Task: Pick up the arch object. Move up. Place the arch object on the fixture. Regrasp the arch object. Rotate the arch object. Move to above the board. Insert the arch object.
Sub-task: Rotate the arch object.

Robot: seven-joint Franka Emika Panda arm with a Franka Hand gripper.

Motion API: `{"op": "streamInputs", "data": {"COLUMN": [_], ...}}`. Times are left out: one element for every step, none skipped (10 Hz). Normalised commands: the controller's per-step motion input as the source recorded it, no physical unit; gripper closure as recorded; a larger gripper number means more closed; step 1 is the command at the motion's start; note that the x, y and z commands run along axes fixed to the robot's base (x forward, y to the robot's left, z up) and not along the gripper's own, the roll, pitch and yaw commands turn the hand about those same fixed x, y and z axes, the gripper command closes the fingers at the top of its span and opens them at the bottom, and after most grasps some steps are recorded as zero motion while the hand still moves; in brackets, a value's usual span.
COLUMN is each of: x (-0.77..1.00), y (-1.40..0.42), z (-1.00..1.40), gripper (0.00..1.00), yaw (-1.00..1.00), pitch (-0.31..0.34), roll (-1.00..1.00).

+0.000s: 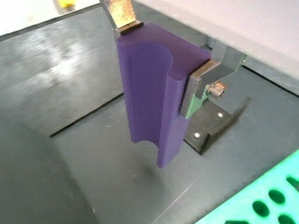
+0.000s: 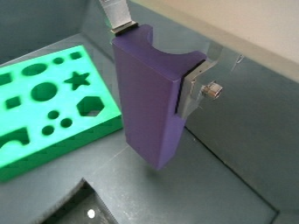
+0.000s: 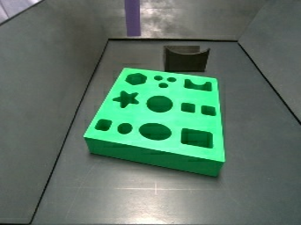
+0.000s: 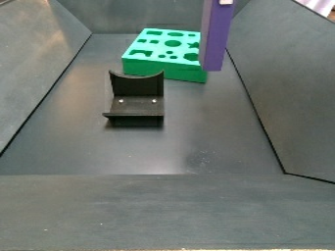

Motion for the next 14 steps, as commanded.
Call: {"op": "streamInputs", "data": {"x": [-0.01, -0.01, -0.01, -0.01, -0.01, -0.01, -0.01, -0.01, -0.01, -0.01, 0.0, 0.0, 0.0, 0.0], "y": [0.02, 0.02, 0.02, 0.02, 0.02, 0.02, 0.02, 0.02, 0.02, 0.02, 0.0, 0.0, 0.0, 0.01], "z": [0.01, 0.01, 0.01, 0.01, 0.01, 0.01, 0.01, 0.01, 0.01, 0.02, 0.0, 0.0, 0.0, 0.0], "gripper": [1.0, 1.0, 1.0, 1.0, 1.0, 1.0, 1.0, 1.0, 1.0, 1.0, 1.0, 1.0, 1.0, 1.0], "yaw": [-1.0, -1.0, -1.0, -1.0, -1.0, -1.0, -1.0, -1.0, -1.0, -1.0, -1.0, -1.0, -1.0, -1.0], "pitch": [0.015, 0.017, 0.018, 0.02, 0.022, 0.024, 0.027, 0.032, 0.037, 0.043, 0.015, 0.016, 0.018, 0.019], "roll": [-0.04, -0.04, -0.05, -0.05, -0.06, -0.06, -0.07, -0.08, -0.1, -0.12, -0.04, -0.04, -0.05, -0.05]}}
